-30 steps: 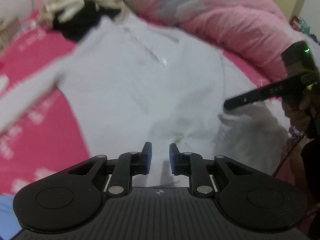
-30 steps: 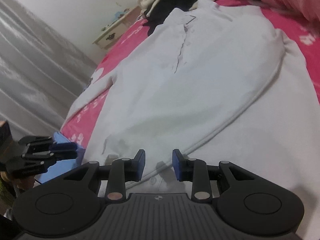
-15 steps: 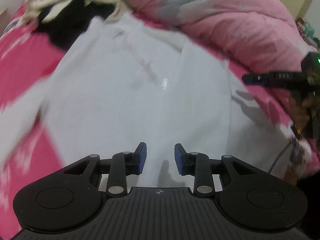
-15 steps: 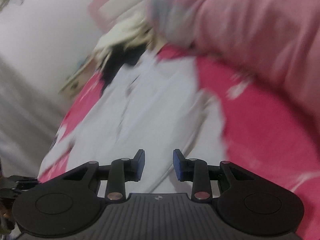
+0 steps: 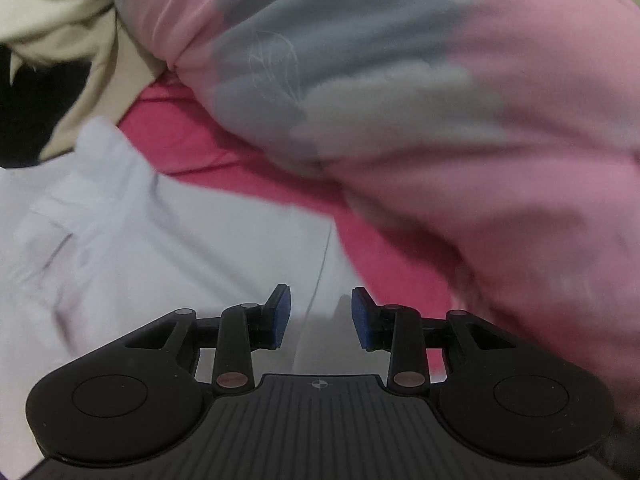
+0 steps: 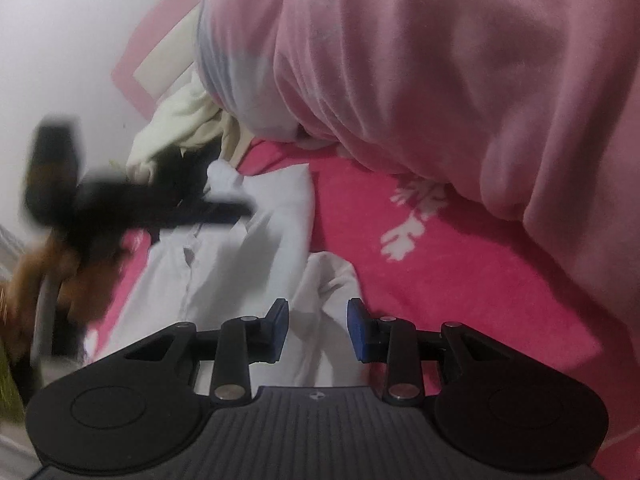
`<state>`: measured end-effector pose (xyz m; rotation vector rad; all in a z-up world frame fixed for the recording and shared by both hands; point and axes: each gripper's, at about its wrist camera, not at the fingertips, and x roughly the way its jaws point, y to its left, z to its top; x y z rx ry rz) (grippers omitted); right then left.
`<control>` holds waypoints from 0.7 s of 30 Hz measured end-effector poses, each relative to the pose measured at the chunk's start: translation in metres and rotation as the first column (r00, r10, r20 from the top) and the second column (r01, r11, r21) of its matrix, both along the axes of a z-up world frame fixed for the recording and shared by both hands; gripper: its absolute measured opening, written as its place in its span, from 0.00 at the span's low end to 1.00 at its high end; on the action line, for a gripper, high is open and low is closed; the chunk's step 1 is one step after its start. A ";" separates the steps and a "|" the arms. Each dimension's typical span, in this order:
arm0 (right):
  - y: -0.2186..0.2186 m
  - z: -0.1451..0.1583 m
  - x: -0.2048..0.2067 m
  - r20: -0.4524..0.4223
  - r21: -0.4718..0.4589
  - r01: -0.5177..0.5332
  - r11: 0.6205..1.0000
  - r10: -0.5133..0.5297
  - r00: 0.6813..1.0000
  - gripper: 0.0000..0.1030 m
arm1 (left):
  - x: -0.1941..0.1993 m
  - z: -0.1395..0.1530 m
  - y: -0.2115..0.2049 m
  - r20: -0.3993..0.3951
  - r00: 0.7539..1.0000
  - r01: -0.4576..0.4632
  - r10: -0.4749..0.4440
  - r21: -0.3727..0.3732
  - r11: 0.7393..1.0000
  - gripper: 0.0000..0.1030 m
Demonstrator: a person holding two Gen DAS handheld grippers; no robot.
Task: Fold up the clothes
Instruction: 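Grasp the shirt collar edge with the left gripper near the quilt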
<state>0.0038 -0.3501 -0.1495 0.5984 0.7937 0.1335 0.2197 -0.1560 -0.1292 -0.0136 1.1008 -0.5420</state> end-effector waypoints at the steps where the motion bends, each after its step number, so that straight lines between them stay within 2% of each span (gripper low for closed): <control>1: 0.001 0.002 -0.002 0.012 -0.030 -0.022 0.999 0.022 1.000 0.35 | 0.006 -0.003 -0.005 -0.017 1.000 0.003 -0.003 -0.001 1.000 0.32; 4: 0.006 0.012 -0.006 0.073 -0.186 -0.098 0.978 0.114 0.991 0.35 | 0.017 -0.014 -0.016 -0.054 0.998 0.018 -0.015 0.046 0.999 0.32; 6: 0.012 0.020 -0.008 0.113 -0.327 -0.147 0.934 0.193 0.975 0.35 | 0.020 -0.020 -0.018 -0.064 0.998 0.024 -0.019 0.064 0.998 0.32; 9: 0.022 0.025 -0.006 0.125 -0.528 -0.220 0.820 0.331 0.935 0.35 | 0.021 -0.025 -0.016 -0.071 0.997 0.017 -0.014 0.044 0.999 0.32; 15: 0.050 0.008 0.007 0.019 -0.705 -0.390 0.593 0.565 0.825 0.33 | 0.018 -0.024 -0.005 -0.097 0.995 -0.003 0.000 -0.024 1.000 0.32; 16: 0.052 0.007 0.006 0.011 -0.709 -0.399 0.582 0.574 0.819 0.33 | 0.017 -0.023 -0.002 -0.103 0.995 -0.002 -0.003 -0.045 0.999 0.32; 18: 0.052 0.006 0.007 0.002 -0.700 -0.411 0.584 0.577 0.817 0.33 | 0.015 -0.022 0.001 -0.119 0.993 -0.002 -0.006 -0.072 0.997 0.32; 21: 0.050 0.003 0.013 -0.011 -0.687 -0.418 0.595 0.566 0.824 0.36 | 0.012 -0.027 -0.001 -0.130 0.992 0.003 -0.011 -0.060 0.998 0.32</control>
